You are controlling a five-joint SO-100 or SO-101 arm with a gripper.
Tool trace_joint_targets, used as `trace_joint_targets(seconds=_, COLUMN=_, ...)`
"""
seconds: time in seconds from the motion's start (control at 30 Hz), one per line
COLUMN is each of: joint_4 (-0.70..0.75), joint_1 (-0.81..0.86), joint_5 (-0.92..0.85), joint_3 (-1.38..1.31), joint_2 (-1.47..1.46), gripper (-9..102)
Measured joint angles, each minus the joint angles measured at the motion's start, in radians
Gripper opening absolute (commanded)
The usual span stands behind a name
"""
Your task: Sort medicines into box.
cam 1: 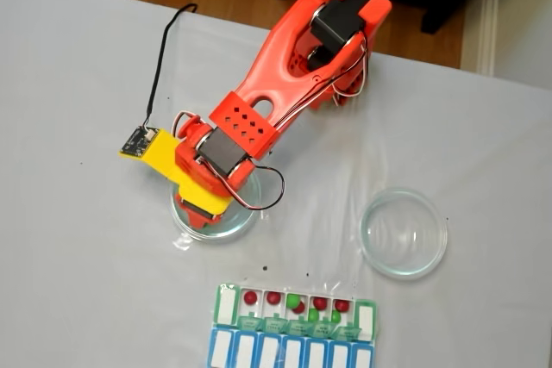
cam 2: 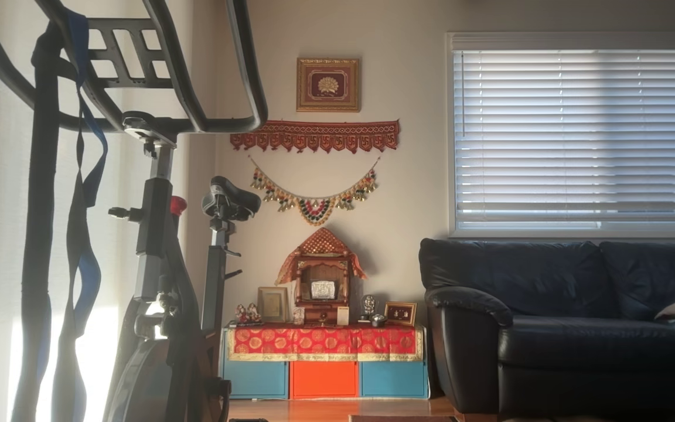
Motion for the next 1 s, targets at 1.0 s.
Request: trace_joint_targets(seconds=1.0, joint_4=-0.028, joint_1=-0.035, joint_5=-0.12, joint_3=0.003, joint_2=-0.135, gripper=24)
